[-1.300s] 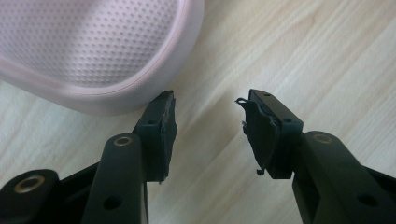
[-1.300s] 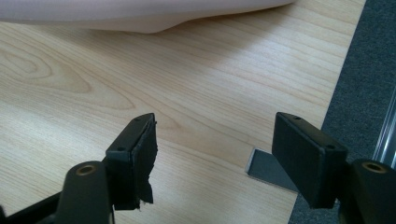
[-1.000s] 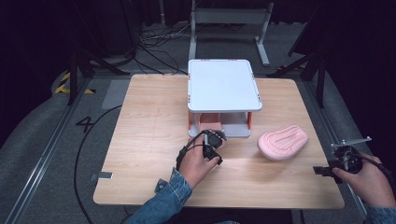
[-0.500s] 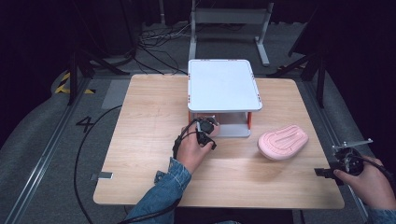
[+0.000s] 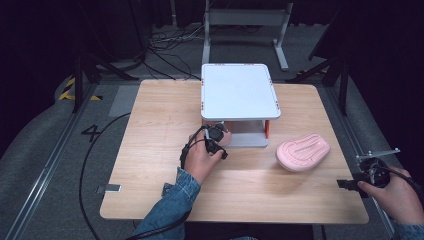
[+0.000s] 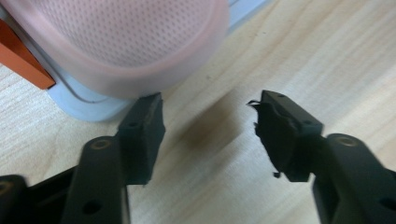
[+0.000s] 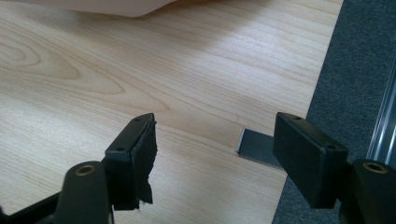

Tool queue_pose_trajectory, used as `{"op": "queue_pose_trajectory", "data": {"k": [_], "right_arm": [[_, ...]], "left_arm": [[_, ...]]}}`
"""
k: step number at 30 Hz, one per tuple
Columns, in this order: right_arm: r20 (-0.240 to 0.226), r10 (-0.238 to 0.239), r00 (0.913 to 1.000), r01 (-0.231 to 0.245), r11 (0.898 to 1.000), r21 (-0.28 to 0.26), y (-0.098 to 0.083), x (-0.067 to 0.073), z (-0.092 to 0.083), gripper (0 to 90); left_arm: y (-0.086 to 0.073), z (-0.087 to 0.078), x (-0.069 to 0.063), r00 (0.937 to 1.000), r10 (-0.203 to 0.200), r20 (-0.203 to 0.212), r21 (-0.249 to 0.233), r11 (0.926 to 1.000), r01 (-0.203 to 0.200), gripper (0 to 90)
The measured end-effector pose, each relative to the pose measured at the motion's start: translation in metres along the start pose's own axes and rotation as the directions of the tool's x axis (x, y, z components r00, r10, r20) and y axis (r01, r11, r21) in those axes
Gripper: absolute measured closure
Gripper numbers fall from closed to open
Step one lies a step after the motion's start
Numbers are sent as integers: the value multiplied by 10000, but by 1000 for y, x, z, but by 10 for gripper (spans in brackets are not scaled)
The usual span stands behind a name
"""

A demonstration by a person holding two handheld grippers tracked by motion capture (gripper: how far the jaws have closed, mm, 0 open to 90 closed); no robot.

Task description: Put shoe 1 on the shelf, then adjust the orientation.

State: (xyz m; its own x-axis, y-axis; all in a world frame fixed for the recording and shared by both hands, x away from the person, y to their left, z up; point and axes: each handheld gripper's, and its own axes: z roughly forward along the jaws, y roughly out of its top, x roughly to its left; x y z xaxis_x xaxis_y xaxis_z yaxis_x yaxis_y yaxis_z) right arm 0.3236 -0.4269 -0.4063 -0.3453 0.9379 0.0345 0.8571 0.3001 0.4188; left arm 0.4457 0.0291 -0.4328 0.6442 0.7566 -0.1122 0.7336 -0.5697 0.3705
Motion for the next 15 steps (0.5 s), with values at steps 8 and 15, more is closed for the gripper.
{"op": "queue_pose_trajectory", "data": {"k": [8,15], "right_arm": [[48,-100,9999,102,9987,-501,7,2,-3,328],[-14,-405,9992,404,9978,-516,10,4,0,279]], "left_arm": [[-14,-37,-12,10000,47,20,-303,9995,-47,344],[-28,-71,0,9997,105,-213,-318,9994,-111,269]]}}
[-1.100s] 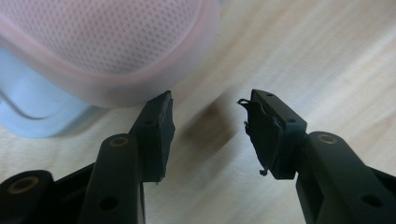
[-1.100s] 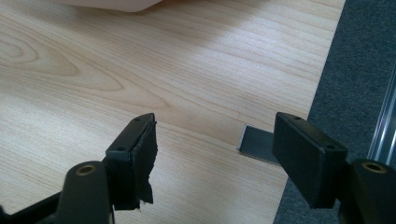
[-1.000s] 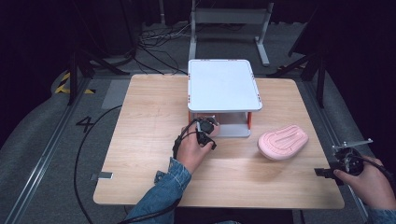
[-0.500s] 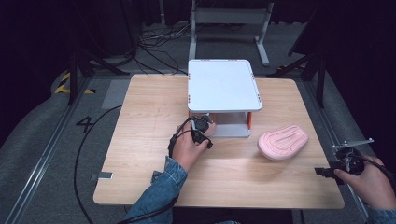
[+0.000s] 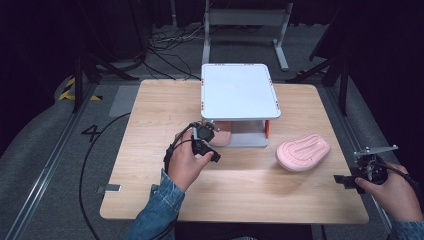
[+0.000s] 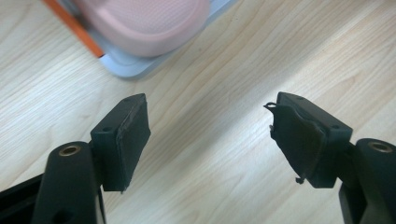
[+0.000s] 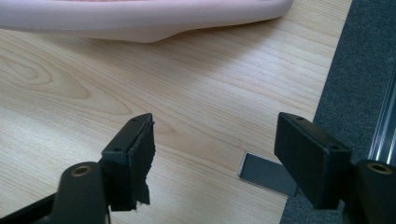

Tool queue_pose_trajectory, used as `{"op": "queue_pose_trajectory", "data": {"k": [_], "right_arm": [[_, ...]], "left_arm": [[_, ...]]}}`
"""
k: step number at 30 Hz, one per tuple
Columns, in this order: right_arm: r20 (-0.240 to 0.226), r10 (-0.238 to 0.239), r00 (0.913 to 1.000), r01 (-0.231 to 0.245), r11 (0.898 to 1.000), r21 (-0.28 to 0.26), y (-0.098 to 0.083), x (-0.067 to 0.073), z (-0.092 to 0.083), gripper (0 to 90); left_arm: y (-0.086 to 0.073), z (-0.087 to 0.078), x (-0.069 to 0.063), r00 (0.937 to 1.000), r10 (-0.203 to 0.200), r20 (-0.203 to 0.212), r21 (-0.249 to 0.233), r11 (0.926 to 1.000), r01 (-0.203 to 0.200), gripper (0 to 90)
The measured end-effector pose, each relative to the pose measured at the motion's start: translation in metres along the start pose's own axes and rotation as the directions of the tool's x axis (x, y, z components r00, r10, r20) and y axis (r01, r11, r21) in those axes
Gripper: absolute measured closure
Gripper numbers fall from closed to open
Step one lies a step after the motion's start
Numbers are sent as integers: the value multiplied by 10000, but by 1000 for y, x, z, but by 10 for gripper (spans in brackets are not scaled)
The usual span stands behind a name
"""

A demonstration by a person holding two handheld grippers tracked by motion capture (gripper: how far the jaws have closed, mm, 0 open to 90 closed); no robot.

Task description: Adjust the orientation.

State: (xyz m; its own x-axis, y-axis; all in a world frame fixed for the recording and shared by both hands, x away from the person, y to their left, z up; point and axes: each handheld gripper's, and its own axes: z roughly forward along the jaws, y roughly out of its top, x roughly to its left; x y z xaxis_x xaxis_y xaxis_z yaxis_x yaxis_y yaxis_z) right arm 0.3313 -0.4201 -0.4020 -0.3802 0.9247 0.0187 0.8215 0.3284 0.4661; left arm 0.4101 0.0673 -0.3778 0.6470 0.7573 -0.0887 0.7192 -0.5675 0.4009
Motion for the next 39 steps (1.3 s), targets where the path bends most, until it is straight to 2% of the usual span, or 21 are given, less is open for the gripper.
{"op": "queue_pose_trajectory", "data": {"k": [3,5,7,10,12,15,18,20,23,26,28,31,33,34,37,39], "right_arm": [[78,-44,10000,45,10000,-73,1,-1,0,257],[121,-38,9999,40,9998,-170,3,-2,0,242],[95,14,10000,-10,9994,-338,6,-3,-2,226],[119,-97,9999,103,9986,-520,12,-2,-1,185],[57,-357,9993,360,9977,-567,15,-2,-1,183],[-30,-1066,9943,1061,9913,-774,23,1,-1,192],[-213,-1408,9898,1380,9851,-1027,32,5,-3,296],[-371,-1318,9906,1270,9857,-1105,37,7,-3,344],[-451,-1199,9918,1139,9866,-1166,42,8,-2,379],[-812,-1437,9863,1301,9796,-1532,50,11,0,419],[-878,-1619,9829,1439,9726,-1825,56,12,0,418],[-888,-1656,9822,1453,9689,-2004,66,16,1,443],[-905,-1190,9888,986,9739,-2043,73,19,1,521],[-933,-1176,9887,949,9713,-2182,77,21,3,562],[-903,-1235,9882,1024,9724,-2095,86,28,9,725],[-870,-1412,9861,1213,9718,-2024,90,31,14,776]], "left_arm": [[-8,-10,10,9998,175,-23,193,9997,-174,246],[-14,-15,18,9990,434,-138,634,9971,-425,212],[-23,-20,26,9994,325,-123,526,9981,-318,217],[-34,-24,36,9991,113,-411,574,9983,-90,192],[-41,-26,42,9992,-28,-402,556,9984,51,196],[-51,-26,48,9985,-246,-494,655,9975,278,193],[-60,-26,54,9977,-381,-565,892,9951,430,194],[-65,-26,57,9962,-525,-689,948,9937,590,197],[-72,-27,60,9952,-634,-746,903,9935,700,198],[-82,-30,64,9929,-895,-779,774,9924,955,201],[-88,-32,67,9906,-1133,-769,775,9898,1193,202],[-97,-35,72,9865,-1369,-900,670,9874,1432,204],[-102,-35,74,9834,-1547,-950,691,9844,1616,204],[-104,-35,75,9822,-1617,-952,718,9830,1688,206],[-108,-36,75,9815,-1637,-991,732,9825,1713,206],[-110,-36,73,9807,-1694,-979,683,9819,1764,208]]}}
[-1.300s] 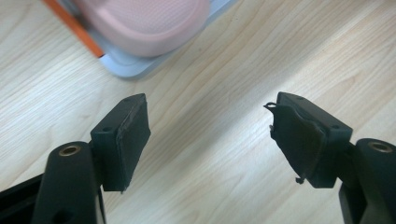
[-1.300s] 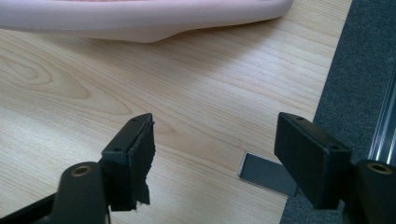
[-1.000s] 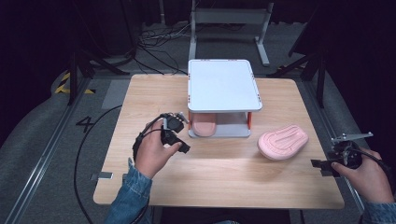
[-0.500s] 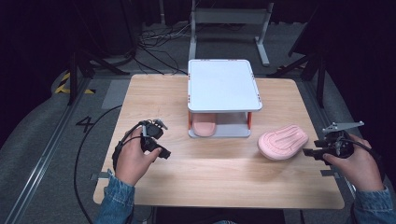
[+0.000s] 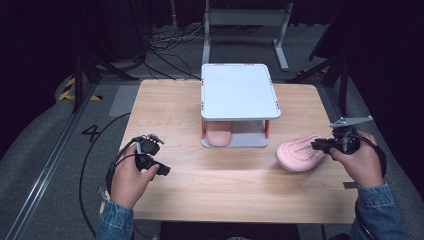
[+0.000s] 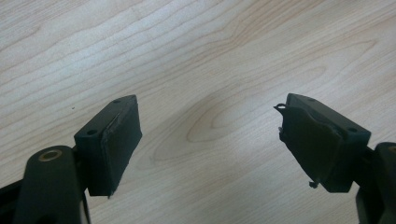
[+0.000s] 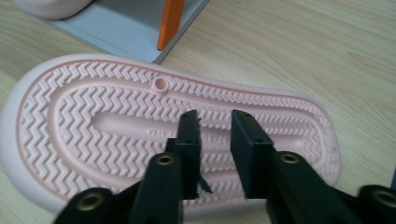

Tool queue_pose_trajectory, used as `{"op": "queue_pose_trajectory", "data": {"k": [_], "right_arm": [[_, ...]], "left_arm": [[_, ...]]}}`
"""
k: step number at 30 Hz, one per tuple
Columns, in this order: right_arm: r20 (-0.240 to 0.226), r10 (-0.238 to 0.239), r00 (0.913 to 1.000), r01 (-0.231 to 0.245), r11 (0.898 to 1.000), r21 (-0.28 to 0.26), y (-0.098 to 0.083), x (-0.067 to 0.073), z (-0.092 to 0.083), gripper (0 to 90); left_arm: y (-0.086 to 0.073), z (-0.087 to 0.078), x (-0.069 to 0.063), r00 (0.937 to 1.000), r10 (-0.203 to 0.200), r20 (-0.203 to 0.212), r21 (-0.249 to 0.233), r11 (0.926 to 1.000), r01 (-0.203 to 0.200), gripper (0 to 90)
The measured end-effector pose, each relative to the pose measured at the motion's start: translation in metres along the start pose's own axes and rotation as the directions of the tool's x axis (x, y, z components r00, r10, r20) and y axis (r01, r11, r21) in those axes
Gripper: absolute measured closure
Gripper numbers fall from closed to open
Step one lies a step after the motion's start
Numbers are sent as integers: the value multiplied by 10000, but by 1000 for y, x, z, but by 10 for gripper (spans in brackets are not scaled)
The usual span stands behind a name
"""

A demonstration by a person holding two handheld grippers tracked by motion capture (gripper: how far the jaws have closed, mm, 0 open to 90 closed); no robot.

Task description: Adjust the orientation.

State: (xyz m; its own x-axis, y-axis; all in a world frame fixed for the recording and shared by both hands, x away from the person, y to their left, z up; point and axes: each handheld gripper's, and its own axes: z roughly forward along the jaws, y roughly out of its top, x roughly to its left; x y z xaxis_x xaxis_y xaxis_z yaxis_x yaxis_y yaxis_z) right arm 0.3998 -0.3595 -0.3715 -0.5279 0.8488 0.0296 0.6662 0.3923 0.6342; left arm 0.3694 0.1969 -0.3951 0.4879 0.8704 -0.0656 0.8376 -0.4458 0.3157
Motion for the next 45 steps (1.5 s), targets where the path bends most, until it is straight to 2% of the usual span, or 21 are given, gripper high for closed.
{"op": "queue_pose_trajectory", "data": {"k": [4,6,11,17,23,25,28,32,36,37,41,43,45], "right_arm": [[-3,78,10000,-78,9998,190,3,-1,13,845],[-37,164,9999,-163,9992,368,3,-2,19,850],[-104,299,9995,-289,9961,839,1,-3,29,884],[-98,406,9991,-393,9933,1091,-6,-2,21,898],[-97,663,9978,-647,9912,1155,-23,-4,8,884],[-47,736,9973,-724,9891,1283,-30,-4,3,885],[242,622,9978,-656,9804,1856,-42,-2,1,882],[406,804,9959,-874,9715,2202,-55,-2,-2,881],[374,985,9944,-1049,9595,2616,-66,-2,-2,880],[344,1007,9943,-1061,9629,2480,-68,-2,-3,877],[397,1053,9936,-1117,9662,2322,-71,-3,-4,860],[400,1086,9933,-1151,9640,2399,-72,-4,-5,831],[427,1057,9935,-1126,9691,2193,-70,-5,-11,833]], "left_arm": [[-5,-1,1,10000,-68,-9,17,10000,68,209],[-7,-2,2,9999,-58,-92,4,10000,58,210],[-6,0,1,10000,43,9,20,10000,-43,210],[2,5,-1,9997,244,95,60,9997,-244,210],[20,10,-5,9981,595,159,84,9982,-596,210],[26,12,-6,9976,621,316,56,9980,-623,210],[37,13,-9,9952,927,304,-50,9957,-926,210],[51,17,-14,9917,1168,535,-112,9931,-1164,210],[60,20,-18,9890,1341,628,-131,9910,-1336,210],[60,20,-18,9890,1341,628,-131,9910,-1336,210],[63,22,-21,9870,1437,724,-154,9896,-1429,210],[63,21,-21,9874,1401,731,-189,9901,-1391,210],[62,20,-19,9882,1359,709,-173,9907,-1350,210]]}}
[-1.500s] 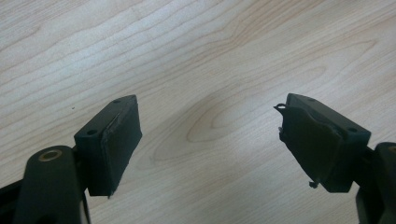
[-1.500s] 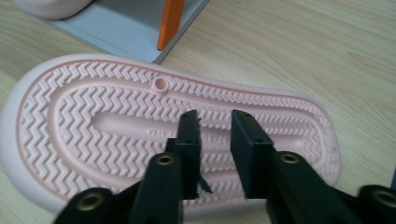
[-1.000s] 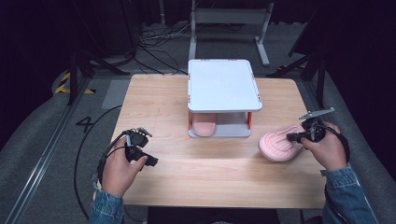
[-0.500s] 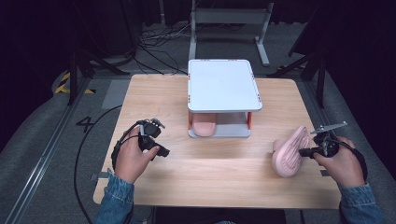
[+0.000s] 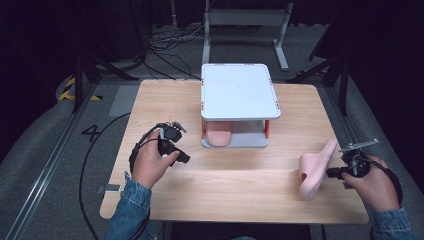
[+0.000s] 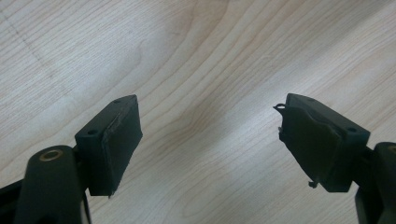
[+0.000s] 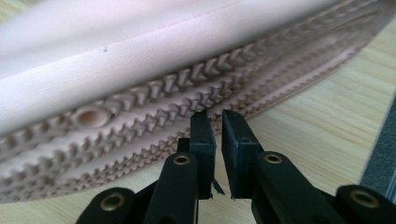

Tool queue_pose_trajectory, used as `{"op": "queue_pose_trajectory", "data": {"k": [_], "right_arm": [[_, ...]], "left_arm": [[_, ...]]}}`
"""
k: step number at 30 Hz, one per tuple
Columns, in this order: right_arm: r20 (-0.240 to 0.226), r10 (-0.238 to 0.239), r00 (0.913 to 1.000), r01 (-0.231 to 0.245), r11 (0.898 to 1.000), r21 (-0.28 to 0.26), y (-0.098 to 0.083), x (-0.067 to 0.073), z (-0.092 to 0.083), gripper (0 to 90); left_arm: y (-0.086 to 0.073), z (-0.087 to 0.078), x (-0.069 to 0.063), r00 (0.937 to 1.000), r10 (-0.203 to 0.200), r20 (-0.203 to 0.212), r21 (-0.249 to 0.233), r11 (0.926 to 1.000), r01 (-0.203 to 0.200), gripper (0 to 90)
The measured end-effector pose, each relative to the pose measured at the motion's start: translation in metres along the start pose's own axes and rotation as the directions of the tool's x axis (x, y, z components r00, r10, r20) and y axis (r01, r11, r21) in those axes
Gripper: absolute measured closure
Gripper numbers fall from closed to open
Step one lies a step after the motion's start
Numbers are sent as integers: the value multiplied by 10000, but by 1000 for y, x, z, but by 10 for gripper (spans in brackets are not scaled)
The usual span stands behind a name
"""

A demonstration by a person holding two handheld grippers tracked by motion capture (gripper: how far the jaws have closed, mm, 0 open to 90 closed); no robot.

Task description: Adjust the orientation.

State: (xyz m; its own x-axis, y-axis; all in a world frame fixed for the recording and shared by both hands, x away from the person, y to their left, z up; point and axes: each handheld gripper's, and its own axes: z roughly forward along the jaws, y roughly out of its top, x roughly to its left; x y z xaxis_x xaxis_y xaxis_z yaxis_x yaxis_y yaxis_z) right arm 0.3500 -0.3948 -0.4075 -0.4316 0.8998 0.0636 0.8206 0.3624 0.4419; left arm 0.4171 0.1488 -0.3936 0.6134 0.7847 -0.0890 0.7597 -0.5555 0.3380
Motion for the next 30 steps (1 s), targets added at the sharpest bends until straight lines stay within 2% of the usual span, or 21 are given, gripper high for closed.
{"op": "queue_pose_trajectory", "data": {"k": [3,6,8,11,13,16,17,19,22,23,26,28,30], "right_arm": [[42,-26,10000,28,9984,-565,4,1,-15,838],[158,-180,9997,199,9917,-1269,13,7,-33,838],[103,-498,9987,508,9844,-1682,22,12,-39,838],[1,-878,9961,863,9791,-1839,33,21,-37,832],[-99,-1064,9943,1031,9794,-1736,40,27,-31,832],[-40,-1184,9930,1170,9857,-1210,43,30,-21,838],[4,-1158,9933,1149,9857,-1233,43,29,-20,840],[-87,-807,9967,791,9895,-1211,41,26,-23,847],[172,-488,9987,503,9936,-1009,32,21,-33,863],[171,-401,9991,415,9944,-971,29,19,-36,863],[356,-248,9991,275,9964,-799,19,15,-43,866],[610,-69,9981,95,9991,-422,11,11,-48,879],[926,113,9956,-130,9998,177,2,8,-50,891]], "left_arm": [[-4,-1,2,9999,-96,-35,-12,10000,96,210],[-12,-1,4,9996,-242,-129,78,9997,243,210],[-20,-3,6,9989,-385,-266,110,9992,388,211],[-30,-7,9,9975,-617,-343,82,9980,621,210],[-34,-8,10,9962,-821,-276,29,9966,822,210],[-37,-10,12,9961,-798,-378,61,9968,800,210],[-36,-10,13,9961,-800,-380,47,9968,802,210],[-35,-8,12,9962,-821,-303,46,9966,823,210],[-29,-6,11,9975,-642,-287,115,9978,646,210],[-27,-4,10,9977,-660,-158,83,9978,661,210],[-19,-2,7,9991,-376,-179,112,9992,378,210],[-12,-1,4,9996,-256,-73,97,9996,257,210],[-10,0,3,9998,-222,8,91,9997,222,210]]}}
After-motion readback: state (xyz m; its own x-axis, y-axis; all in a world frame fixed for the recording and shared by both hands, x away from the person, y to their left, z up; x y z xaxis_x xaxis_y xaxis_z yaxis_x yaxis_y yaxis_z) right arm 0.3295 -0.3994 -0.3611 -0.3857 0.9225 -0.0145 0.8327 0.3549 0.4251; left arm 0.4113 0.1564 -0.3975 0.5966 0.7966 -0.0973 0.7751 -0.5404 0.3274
